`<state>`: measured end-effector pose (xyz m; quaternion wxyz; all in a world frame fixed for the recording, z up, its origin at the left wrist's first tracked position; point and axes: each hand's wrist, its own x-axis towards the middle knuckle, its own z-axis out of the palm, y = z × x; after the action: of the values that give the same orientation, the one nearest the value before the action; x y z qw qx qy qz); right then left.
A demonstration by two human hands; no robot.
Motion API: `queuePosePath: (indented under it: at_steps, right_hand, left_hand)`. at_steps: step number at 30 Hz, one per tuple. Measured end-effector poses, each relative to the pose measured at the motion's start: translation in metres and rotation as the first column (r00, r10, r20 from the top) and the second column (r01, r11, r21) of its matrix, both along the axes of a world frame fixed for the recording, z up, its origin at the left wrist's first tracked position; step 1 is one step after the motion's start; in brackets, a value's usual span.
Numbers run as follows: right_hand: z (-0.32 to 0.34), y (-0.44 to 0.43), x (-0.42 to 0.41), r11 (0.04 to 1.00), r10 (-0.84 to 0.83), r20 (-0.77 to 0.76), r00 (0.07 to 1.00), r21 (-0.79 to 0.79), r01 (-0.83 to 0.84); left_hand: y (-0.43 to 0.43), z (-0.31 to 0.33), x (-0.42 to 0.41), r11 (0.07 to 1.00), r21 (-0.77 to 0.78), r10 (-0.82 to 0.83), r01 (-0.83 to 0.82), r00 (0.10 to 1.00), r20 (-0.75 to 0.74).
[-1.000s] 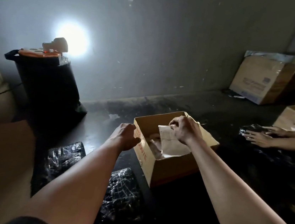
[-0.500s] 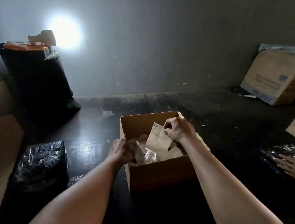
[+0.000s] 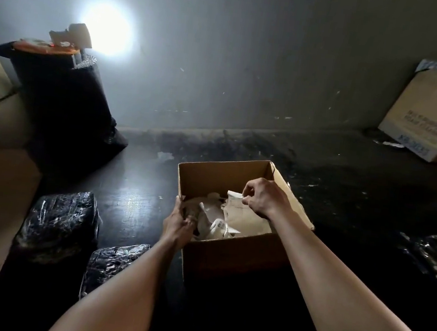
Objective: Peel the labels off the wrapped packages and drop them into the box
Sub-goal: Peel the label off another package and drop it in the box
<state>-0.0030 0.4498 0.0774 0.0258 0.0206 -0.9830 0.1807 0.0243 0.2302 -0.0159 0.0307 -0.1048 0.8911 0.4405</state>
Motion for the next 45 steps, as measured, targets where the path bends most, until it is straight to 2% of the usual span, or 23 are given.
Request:
queuePosePath:
  at_steps: [13, 28, 33, 39, 45]
  right_hand:
    - [-0.008, 0.002, -0.011, 1.0, 0.002, 0.014, 1.0, 0.028, -0.002]
    - [-0.006, -0.011, -0.016, 0.993, -0.023, 0.032, 0.999, 0.118, 0.02]
    - [0.01, -0.027, -0.014, 0.983, -0.046, -0.007, 0.999, 0.176, 0.046]
    - [0.022, -0.059, -0.01, 0.987, -0.046, 0.1, 0.994, 0.16, 0.029]
    - [0.015, -0.118, -0.008, 0.991, 0.025, 0.197, 0.98, 0.121, -0.05]
  left_hand:
    - [-0.002, -0.002, -0.002, 0.99, 0.128, 0.066, -0.061, 0.997, -0.034]
    - [-0.007, 0.004, -0.004, 0.99, 0.13, 0.052, -0.047, 0.998, -0.033]
    - [-0.024, 0.026, -0.006, 0.999, 0.028, 0.03, -0.028, 0.998, -0.059]
    - [-0.064, 0.051, -0.007, 0.988, -0.135, -0.08, 0.073, 0.995, -0.051]
    - [-0.12, 0.07, 0.002, 0.926, -0.346, -0.173, 0.15, 0.984, -0.035]
